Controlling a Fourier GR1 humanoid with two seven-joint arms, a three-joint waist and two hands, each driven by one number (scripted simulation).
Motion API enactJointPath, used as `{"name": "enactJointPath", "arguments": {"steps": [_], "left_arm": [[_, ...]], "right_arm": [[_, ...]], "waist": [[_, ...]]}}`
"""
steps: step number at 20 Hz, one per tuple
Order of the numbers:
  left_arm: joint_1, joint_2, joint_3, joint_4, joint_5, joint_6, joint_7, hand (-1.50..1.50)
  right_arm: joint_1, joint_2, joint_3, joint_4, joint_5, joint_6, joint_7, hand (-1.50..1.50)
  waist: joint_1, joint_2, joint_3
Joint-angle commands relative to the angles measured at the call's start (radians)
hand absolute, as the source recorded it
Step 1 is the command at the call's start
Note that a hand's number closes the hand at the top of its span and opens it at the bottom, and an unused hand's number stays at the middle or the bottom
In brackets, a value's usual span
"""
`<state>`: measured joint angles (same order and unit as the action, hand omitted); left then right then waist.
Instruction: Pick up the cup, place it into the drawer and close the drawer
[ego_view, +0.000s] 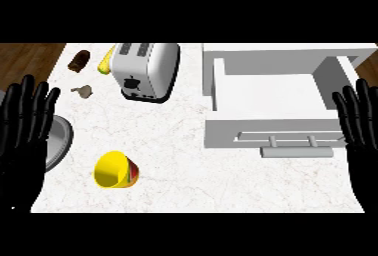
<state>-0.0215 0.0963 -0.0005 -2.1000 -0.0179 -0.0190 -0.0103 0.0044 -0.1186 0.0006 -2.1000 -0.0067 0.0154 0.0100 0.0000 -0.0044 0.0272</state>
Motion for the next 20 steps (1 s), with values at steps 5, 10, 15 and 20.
{"name": "enactJointPath", "arguments": {"steps": [5,10,15,20], "left_arm": [[0.131,0.121,-0.003,-0.135,0.286,-0.288,-0.001,-1.50],[0.220,0.064,-0.013,0.010,0.483,-0.293,0.111,-1.50],[0.125,0.137,0.134,0.168,0.569,-0.361,0.110,-1.50],[0.180,0.130,0.152,0.306,0.442,-0.445,-0.029,-1.50]], "right_arm": [[-0.003,0.014,-0.005,-0.022,-0.009,-0.003,-0.017,-1.50],[-0.081,-0.046,-0.006,0.091,-0.062,0.073,0.097,-1.50],[-0.076,-0.027,0.008,0.093,-0.069,0.097,0.091,-1.50],[-0.192,-0.053,-0.037,0.203,-0.066,0.113,0.083,-1.50]], "waist": [[0.014,-0.001,-0.028],[0.018,0.006,-0.028],[0.001,0.005,-0.027],[0.004,0.005,-0.028]]}}
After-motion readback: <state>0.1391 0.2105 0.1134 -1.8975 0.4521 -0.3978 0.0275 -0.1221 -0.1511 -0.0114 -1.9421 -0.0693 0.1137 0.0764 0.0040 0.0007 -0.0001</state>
